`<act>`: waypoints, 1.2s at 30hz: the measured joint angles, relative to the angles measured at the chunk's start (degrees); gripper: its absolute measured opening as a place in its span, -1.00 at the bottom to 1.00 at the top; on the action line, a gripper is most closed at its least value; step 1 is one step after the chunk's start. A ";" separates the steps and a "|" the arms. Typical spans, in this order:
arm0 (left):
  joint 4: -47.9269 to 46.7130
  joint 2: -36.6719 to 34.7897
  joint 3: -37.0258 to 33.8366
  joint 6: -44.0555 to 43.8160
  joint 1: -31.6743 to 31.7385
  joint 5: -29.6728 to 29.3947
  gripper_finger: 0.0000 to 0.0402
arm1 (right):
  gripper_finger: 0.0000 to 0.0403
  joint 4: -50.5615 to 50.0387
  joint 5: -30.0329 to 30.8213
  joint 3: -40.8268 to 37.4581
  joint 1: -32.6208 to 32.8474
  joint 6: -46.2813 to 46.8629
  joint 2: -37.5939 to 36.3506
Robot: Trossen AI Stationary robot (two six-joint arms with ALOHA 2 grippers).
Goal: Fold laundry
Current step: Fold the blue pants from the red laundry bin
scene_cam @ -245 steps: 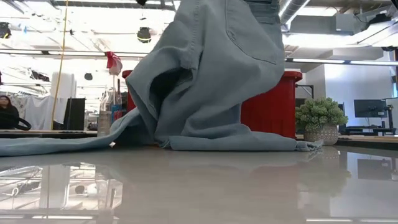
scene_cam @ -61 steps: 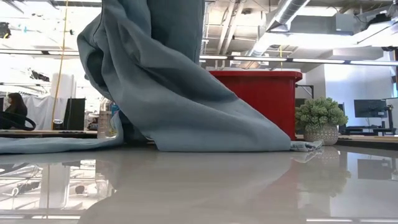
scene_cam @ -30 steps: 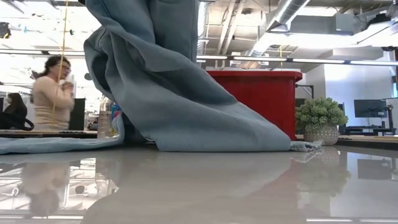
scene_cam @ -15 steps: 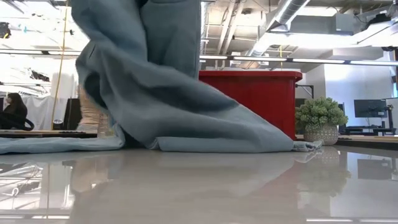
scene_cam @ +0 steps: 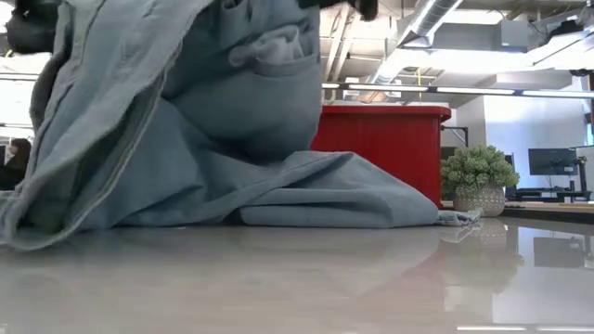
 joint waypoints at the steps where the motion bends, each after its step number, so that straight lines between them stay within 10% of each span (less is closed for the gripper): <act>1: 3.41 0.27 -2.09 -0.77 -1.11 0.99 0.01 | -0.84 0.98 -0.07 -0.66 -0.95 0.08 0.00; 8: 45.76 5.84 -17.31 0.09 -9.77 -1.60 -0.01 | -0.84 2.90 -1.03 -1.36 -5.85 1.83 0.02; 18: 49.56 22.53 -15.18 -0.87 -19.93 -6.86 -0.12 | -0.83 2.57 -3.75 -1.36 -7.22 -0.98 0.04; 24: 29.97 32.31 4.37 18.58 -19.23 -7.64 -0.17 | -0.82 2.60 -6.15 -1.36 -7.52 -1.03 0.04; 31: -8.27 40.49 31.34 30.95 -17.99 -24.06 -0.16 | -0.81 2.60 -6.40 -1.36 -7.48 -1.06 0.04; 36: -20.14 40.66 36.85 34.01 -16.25 -23.44 -0.06 | -0.81 2.59 -7.16 -1.36 -7.37 -1.14 0.04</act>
